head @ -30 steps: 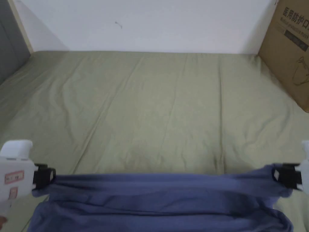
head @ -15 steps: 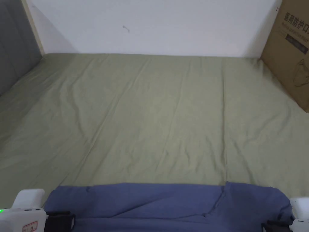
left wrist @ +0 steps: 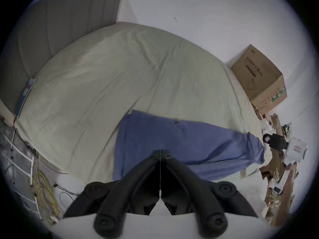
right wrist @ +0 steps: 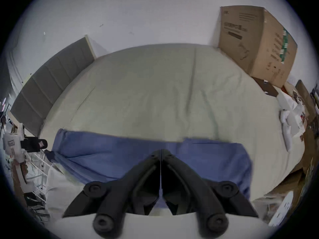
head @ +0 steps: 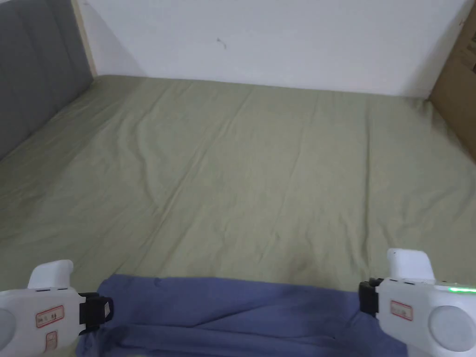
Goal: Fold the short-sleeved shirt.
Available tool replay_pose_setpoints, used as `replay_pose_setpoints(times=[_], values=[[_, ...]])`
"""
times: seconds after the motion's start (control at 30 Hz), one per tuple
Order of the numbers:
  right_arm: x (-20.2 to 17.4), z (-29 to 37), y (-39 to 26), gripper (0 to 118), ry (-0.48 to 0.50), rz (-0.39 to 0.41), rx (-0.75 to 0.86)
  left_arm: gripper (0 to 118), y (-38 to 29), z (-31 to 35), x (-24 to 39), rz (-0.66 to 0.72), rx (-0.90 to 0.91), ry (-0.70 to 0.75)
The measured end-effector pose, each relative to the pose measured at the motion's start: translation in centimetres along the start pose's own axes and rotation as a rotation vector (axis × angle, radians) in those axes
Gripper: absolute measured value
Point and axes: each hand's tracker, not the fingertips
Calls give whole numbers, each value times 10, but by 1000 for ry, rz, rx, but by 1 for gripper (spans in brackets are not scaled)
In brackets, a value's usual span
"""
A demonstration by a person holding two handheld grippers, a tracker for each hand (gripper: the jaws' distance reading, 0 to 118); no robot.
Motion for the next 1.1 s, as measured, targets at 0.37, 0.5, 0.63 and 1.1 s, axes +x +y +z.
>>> replay_pose_setpoints(times=[0.37, 0.5, 0.63, 1.1], values=[[-47, -40, 0, 0, 102, 108, -97, 117, -6, -17, -79, 362, -33, -209], [-47, -43, 1, 0, 121, 78, -123, 117, -16, -57, -92, 446, -120, -297], [-47, -47, -2, 0, 100, 81, -140, 117, -19, -66, -94, 465, -85, -355], [-35, -52, -9, 0, 76, 67, -197, 4, 2, -51, -119, 593, -105, -397]])
